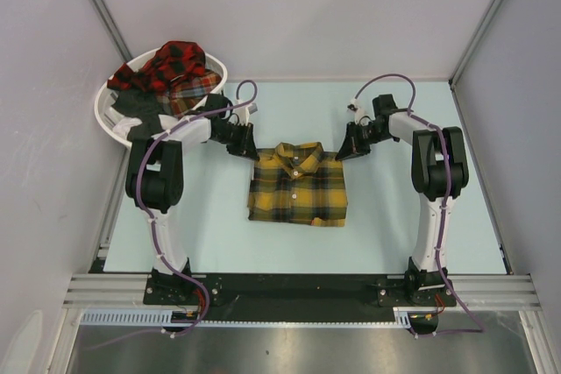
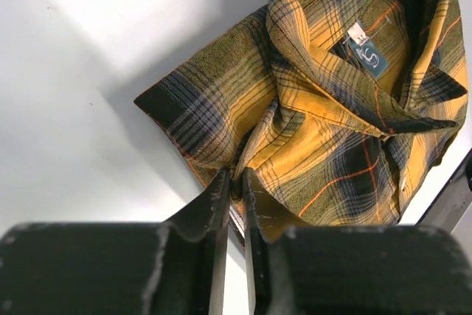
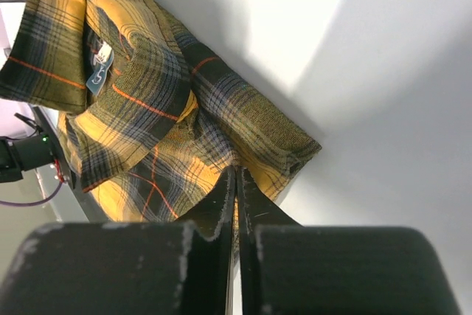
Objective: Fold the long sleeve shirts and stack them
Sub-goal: Fold the shirt
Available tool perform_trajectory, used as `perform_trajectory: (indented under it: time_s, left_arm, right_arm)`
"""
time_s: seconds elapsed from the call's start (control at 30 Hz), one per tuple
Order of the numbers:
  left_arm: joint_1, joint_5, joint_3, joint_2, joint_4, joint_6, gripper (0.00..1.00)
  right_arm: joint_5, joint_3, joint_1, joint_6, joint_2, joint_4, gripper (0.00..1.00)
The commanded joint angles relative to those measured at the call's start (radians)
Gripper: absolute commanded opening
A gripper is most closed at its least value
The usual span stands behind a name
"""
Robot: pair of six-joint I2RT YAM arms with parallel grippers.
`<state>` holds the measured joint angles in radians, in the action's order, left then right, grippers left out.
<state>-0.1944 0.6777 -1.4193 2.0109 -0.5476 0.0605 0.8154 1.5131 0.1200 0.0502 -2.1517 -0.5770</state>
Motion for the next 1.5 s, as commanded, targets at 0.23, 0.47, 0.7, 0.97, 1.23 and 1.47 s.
perform_trajectory:
  time_s: [0.23,0.47,0.7,0.97,1.23,1.47]
  left_arm:
    - [-0.002,-0.024,-0.033,-0.073,0.005,0.018,0.41]
    - [-0.005,-0.015,-0.064,-0.067,0.005,0.019,0.42]
    - [-0.01,0.029,-0.102,-0.031,0.002,0.022,0.42]
    - [-0.017,0.037,-0.109,0.018,-0.032,0.032,0.41]
    - [-0.017,0.033,-0.081,0.006,-0.057,0.055,0.38]
    - [-0.011,0.043,-0.084,-0.031,-0.057,0.049,0.09]
  right_arm:
    - [0.027,0.03,-0.013,0.0,0.033,0.0,0.0]
    - [0.027,0.03,-0.013,0.005,0.033,-0.003,0.0]
    - [0.028,0.032,-0.013,0.004,0.029,-0.004,0.0]
    - [0.027,0.033,-0.014,-0.001,0.029,-0.004,0.0]
    - [0.024,0.032,-0.016,-0.003,0.032,-0.003,0.0]
    - [0.031,0.036,-0.016,-0.021,0.047,0.003,0.0]
